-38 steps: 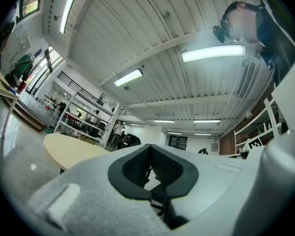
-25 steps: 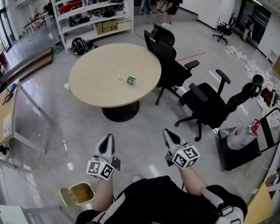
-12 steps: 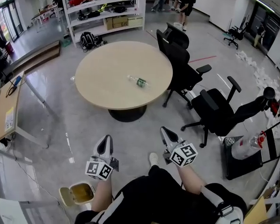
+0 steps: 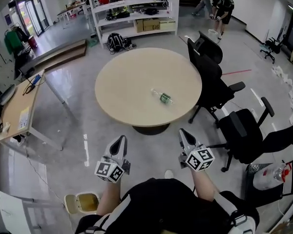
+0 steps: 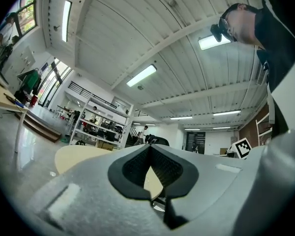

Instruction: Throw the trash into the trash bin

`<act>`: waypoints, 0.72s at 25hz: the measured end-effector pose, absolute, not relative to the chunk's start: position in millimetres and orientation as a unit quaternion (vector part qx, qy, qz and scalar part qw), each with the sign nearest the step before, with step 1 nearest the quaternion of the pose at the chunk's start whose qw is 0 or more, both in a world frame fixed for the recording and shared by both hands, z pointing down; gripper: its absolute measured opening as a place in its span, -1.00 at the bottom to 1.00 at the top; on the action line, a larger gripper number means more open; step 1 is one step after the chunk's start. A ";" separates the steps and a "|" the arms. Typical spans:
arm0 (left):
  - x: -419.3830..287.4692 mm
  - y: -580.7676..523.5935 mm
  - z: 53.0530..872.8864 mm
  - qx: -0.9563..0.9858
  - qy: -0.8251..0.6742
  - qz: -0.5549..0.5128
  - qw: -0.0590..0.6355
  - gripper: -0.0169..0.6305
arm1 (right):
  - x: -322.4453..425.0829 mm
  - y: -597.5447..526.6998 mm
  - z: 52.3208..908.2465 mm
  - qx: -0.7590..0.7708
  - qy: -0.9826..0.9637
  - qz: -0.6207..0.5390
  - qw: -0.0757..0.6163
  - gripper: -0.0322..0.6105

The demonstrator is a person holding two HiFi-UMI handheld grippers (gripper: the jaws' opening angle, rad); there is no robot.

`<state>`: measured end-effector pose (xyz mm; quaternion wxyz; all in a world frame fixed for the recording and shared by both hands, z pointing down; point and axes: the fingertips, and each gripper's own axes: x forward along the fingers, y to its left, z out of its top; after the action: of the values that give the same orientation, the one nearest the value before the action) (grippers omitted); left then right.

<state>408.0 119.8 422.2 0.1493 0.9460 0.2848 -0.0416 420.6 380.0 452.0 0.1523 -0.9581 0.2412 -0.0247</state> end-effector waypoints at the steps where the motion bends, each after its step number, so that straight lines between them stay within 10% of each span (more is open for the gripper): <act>1: 417.3 124.0 420.2 0.947 0.282 -0.043 0.147 -0.94 | 432.2 388.5 450.6 -0.958 0.238 -0.024 0.157 -0.89; 18: 521.7 225.7 434.3 0.954 0.257 -0.025 0.154 -0.94 | 558.4 481.5 459.8 -0.954 0.271 -0.032 0.122 -0.88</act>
<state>521.7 225.7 434.3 0.1543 0.9536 0.2572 -0.0255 558.4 481.5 459.8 0.1222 -0.9543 0.2708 -0.0323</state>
